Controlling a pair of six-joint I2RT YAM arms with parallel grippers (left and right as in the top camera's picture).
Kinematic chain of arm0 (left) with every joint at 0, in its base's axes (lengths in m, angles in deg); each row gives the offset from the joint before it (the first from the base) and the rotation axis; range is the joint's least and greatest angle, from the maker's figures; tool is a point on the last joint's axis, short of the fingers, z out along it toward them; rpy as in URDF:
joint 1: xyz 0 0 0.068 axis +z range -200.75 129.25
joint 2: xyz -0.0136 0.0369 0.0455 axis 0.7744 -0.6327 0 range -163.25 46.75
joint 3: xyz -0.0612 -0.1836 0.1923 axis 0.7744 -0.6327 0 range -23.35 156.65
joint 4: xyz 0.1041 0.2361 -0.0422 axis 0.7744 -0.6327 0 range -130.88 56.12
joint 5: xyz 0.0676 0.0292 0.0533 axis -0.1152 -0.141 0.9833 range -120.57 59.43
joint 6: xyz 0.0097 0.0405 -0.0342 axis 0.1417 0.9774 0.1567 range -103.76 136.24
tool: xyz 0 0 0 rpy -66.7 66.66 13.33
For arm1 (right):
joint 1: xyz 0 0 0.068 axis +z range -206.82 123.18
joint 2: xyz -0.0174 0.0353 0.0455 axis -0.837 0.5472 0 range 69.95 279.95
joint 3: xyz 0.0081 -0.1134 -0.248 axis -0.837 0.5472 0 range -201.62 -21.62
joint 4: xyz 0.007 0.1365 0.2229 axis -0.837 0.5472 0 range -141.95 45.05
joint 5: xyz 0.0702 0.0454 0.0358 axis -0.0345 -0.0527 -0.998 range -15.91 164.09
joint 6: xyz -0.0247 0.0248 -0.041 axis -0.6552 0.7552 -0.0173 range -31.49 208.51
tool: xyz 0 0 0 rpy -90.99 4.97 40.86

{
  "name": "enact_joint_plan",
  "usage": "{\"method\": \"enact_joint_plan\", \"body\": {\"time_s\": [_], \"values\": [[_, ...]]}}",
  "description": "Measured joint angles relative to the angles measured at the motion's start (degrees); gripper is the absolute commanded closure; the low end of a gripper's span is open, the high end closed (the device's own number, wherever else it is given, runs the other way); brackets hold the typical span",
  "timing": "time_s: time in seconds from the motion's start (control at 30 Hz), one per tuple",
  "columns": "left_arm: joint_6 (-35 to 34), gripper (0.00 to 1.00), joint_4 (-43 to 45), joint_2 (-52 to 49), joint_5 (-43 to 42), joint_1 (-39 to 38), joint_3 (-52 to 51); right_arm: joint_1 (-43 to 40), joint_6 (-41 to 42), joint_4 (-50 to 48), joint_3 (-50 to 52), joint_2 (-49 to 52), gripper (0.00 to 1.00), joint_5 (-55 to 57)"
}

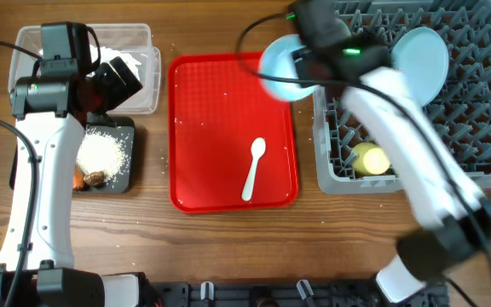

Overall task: Sort waste into correct bins and load items into the dishwasher rack
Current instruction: 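Place the light-blue bowl upright into the dish rack with the right gripper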

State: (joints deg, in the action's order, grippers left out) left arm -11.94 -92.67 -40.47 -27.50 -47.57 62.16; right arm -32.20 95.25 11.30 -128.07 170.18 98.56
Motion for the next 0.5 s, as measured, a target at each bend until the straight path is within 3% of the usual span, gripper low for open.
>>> {"method": "enact_joint_plan", "body": {"time_s": [0.23,0.5], "values": [[0.0,0.0,0.0,0.0,0.0,0.0,0.0,-2.4,3.1,3.9,1.4,-3.6,0.96,23.3],[0.0,0.0,0.0,0.0,0.0,0.0,0.0,-2.4,-5.1,-3.9,8.1,-1.3,0.96,40.2]]}}
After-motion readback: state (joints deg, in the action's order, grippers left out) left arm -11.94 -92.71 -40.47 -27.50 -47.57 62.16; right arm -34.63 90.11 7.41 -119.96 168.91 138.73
